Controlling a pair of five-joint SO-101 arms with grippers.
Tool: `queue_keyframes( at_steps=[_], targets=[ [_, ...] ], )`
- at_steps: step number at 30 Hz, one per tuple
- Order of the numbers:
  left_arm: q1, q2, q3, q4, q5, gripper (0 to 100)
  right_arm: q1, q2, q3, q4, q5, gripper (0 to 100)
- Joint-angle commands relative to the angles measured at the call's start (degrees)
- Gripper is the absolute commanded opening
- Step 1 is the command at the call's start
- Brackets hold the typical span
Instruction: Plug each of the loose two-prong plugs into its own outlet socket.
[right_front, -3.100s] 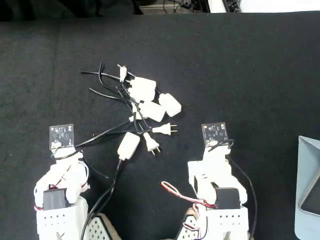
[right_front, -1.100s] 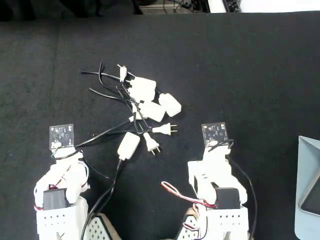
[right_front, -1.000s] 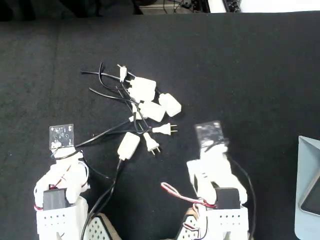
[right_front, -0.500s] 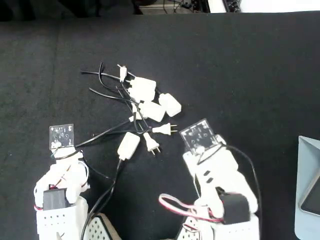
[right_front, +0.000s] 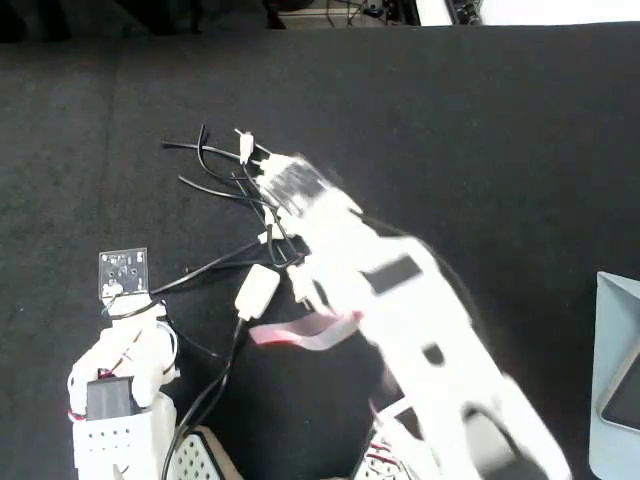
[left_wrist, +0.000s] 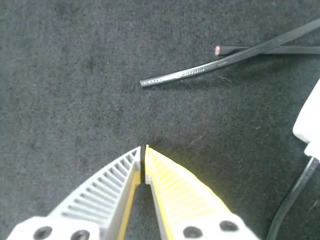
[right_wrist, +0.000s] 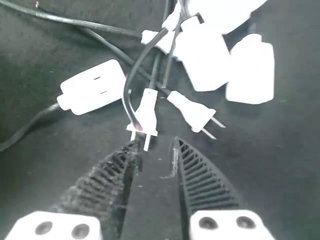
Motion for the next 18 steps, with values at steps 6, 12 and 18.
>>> queue_keyframes(
  at_steps=[6,12,18],
  targets=[
    [-0.22,-0.44,1.01,-2.29,-0.26,3,-4.57,21.32,-13.14,-1.05,-4.48,10.6],
    [-0.22,-0.44,1.01,-2.29,-0.26,3,-4.57,30.64,-16.40,-1.14,-5.27,10.6],
    [-0.22,-0.44,1.01,-2.29,-0.26,3,-4.57,35.21,-17.27,-1.05,-5.27,10.6]
  ],
)
